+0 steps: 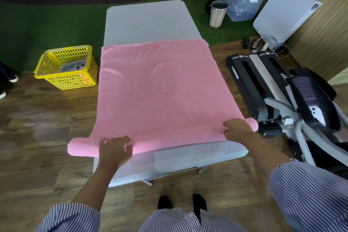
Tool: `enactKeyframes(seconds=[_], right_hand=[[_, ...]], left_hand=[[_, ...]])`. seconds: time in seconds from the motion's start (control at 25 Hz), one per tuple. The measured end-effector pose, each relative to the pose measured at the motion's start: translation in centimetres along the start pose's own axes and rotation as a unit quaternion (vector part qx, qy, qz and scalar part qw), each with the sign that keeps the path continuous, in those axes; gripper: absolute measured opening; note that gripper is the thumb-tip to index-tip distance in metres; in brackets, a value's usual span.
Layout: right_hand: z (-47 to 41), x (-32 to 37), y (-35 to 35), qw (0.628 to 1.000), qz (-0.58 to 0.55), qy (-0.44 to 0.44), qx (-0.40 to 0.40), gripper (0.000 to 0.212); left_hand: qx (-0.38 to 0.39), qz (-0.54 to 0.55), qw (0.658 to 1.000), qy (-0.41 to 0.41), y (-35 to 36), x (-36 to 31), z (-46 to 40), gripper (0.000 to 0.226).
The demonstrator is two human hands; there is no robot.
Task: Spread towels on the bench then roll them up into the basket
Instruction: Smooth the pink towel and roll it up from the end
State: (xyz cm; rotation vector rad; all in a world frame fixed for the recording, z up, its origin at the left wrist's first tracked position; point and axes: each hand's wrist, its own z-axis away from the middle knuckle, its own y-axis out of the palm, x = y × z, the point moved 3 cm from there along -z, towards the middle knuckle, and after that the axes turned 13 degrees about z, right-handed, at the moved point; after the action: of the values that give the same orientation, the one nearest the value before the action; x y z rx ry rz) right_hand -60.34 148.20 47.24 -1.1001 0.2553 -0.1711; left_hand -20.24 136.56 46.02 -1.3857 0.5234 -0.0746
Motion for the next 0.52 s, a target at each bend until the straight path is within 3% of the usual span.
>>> enactKeyframes(seconds=[0.12,0.2,0.32,0.52], right_hand=[[-0.6,-0.3,-0.8,0.998,0.023,0.007,-0.065,0.036],[-0.7,0.1,-0.4,0.993,-0.019,0.023,-0.115,0.034],[-0.5,0.6,0.5,0.993,-0.081,0.019,-0.082,0.034],[0.0,0.5,0.7,0.995,-0.078,0.008,-0.065,0.054]], left_hand=[[-0.047,0.038,0.998,-0.002,-0.5,0.3,0.0,0.036],[-0.071,0.049,0.996,0.000,0.1,0.1,0.5,0.038],[-0.034,0.063,0.997,-0.027,0.8,-0.3,0.8,0.039],[-0.012,0.053,0.998,-0.030,1.0,-0.2,0.8,0.053]])
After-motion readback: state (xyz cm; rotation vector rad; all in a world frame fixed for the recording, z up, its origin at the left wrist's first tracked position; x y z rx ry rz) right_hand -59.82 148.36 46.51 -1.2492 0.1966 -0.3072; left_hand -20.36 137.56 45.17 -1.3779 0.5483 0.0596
